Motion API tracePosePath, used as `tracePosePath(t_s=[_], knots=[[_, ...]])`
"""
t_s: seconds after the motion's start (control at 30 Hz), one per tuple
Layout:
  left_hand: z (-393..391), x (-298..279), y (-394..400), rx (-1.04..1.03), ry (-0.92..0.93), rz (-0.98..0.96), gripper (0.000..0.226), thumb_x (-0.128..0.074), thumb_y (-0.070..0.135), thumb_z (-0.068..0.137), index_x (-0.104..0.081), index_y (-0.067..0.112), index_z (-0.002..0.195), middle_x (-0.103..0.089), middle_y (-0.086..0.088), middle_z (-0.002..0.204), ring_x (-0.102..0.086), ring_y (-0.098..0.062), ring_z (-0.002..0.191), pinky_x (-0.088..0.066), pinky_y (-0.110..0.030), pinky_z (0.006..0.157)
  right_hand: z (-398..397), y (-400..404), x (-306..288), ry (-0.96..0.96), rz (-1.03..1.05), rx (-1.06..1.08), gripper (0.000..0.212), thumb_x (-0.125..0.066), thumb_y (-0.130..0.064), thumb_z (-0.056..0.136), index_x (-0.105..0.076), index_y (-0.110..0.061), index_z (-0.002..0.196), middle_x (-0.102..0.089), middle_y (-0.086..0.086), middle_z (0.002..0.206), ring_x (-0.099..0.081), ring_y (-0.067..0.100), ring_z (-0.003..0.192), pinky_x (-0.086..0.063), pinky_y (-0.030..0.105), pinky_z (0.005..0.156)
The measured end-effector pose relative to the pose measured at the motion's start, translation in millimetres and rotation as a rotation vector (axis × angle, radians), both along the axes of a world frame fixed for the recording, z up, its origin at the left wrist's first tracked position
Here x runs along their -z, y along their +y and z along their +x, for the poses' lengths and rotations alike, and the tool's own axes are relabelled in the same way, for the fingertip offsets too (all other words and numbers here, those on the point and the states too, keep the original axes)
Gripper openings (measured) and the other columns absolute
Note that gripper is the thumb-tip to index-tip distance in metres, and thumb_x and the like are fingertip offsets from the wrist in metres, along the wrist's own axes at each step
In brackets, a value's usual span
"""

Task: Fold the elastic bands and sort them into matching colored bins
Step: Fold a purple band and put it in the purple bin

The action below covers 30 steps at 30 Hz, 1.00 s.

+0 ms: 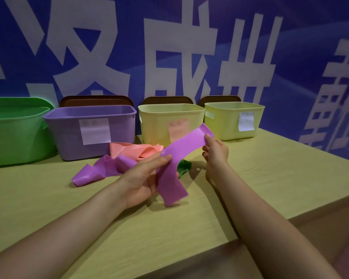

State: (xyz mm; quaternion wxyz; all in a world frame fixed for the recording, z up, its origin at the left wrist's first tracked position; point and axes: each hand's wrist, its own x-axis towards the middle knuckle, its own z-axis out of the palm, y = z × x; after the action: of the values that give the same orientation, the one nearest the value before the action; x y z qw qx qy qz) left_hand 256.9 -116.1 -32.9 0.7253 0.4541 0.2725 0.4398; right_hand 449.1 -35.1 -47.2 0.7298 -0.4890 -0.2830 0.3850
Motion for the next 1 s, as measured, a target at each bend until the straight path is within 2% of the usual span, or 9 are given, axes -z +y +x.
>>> tracePosePath(t_s=[0.07,0.2,0.3,0.4,0.53,0.6,0.83,0.93,1.0], knots=[[-2.2,-0.3,-0.1,0.065,0.035,0.052,0.019,-0.068,0.014,0.072,-0.077,0.019,0.087,-0.072,-0.002,0.078,-0.066,-0.011,0.061,-0.053,-0.020,0.058,4.9,3.5,4.3,-0.012,-0.009,0.012,0.020,-0.059,-0.019,0.094,-0.053,-0.016,0.074,-0.050,0.001,0.066,-0.041,0.011,0.054,-0.033,0.017,0.042],[-1.9,19.6,19.2,-0.283,0.922,0.784,0.032,-0.069,0.015,0.085,-0.065,0.020,0.117,-0.064,0.006,0.112,-0.058,-0.010,0.102,-0.042,-0.019,0.082,14.1,5.8,7.5,-0.015,-0.064,0.098,0.023,-0.058,-0.020,0.093,-0.051,-0.016,0.071,-0.049,0.000,0.064,-0.040,0.015,0.053,-0.034,0.023,0.049],[-7.4,23.0,31.4,-0.420,1.033,0.768,0.031,-0.058,0.014,0.093,-0.061,0.010,0.123,-0.061,0.001,0.117,-0.054,-0.014,0.108,-0.031,-0.016,0.078,20.1,5.4,6.1,-0.055,-0.084,0.130,0.017,-0.056,-0.021,0.094,-0.053,-0.015,0.078,-0.053,0.000,0.069,-0.042,0.016,0.059,-0.037,0.025,0.055],[-17.0,22.5,38.8,-0.424,1.210,0.734,0.024,-0.053,0.024,0.096,-0.068,0.009,0.109,-0.067,-0.004,0.110,-0.057,-0.017,0.095,-0.035,-0.025,0.072,20.3,6.0,5.6,-0.112,-0.052,0.134,0.010,-0.055,-0.019,0.094,-0.057,-0.010,0.093,-0.055,0.000,0.072,-0.049,0.016,0.061,-0.040,0.024,0.055],[-25.6,12.7,35.9,-0.335,1.235,0.737,0.037,-0.050,0.037,0.096,-0.070,0.008,0.084,-0.062,-0.003,0.077,-0.052,-0.012,0.069,-0.036,-0.025,0.060,22.2,3.9,6.8,-0.125,-0.051,0.160,0.016,-0.057,-0.023,0.094,-0.057,-0.012,0.105,-0.061,-0.001,0.079,-0.059,0.009,0.058,-0.043,0.020,0.046],[-25.5,9.7,33.6,-0.304,1.200,0.731,0.033,-0.051,0.039,0.095,-0.069,0.013,0.086,-0.061,0.003,0.077,-0.052,-0.008,0.069,-0.037,-0.020,0.060,23.5,2.1,7.3,-0.117,-0.056,0.181,0.017,-0.059,-0.024,0.093,-0.059,-0.011,0.105,-0.062,-0.001,0.078,-0.058,0.009,0.055,-0.042,0.019,0.044],[-20.0,18.4,26.4,-0.064,1.257,0.902,0.023,-0.052,0.034,0.095,-0.059,0.020,0.077,-0.062,-0.001,0.076,-0.056,-0.020,0.073,-0.045,-0.038,0.071,17.2,3.4,5.3,-0.171,-0.052,0.077,0.014,-0.059,-0.022,0.093,-0.058,-0.009,0.088,-0.055,0.003,0.066,-0.044,0.012,0.043,-0.038,0.021,0.042],[-19.9,19.0,23.4,0.044,1.079,0.852,0.029,-0.056,0.025,0.085,-0.052,0.017,0.058,-0.044,0.004,0.053,-0.040,-0.012,0.052,-0.034,-0.031,0.055,6.7,1.5,5.8,-0.295,-0.065,0.002,0.014,-0.057,-0.020,0.093,-0.059,-0.007,0.091,-0.051,0.002,0.063,-0.041,0.013,0.044,-0.034,0.021,0.039],[-23.8,18.0,24.3,0.079,1.078,0.836,0.031,-0.053,0.034,0.074,-0.045,0.017,0.049,-0.035,0.002,0.049,-0.032,-0.012,0.049,-0.027,-0.028,0.051,-1.3,-0.7,5.2,-0.377,-0.073,-0.054,0.013,-0.056,-0.019,0.093,-0.059,-0.007,0.094,-0.049,0.001,0.061,-0.040,0.012,0.045,-0.031,0.019,0.038]])
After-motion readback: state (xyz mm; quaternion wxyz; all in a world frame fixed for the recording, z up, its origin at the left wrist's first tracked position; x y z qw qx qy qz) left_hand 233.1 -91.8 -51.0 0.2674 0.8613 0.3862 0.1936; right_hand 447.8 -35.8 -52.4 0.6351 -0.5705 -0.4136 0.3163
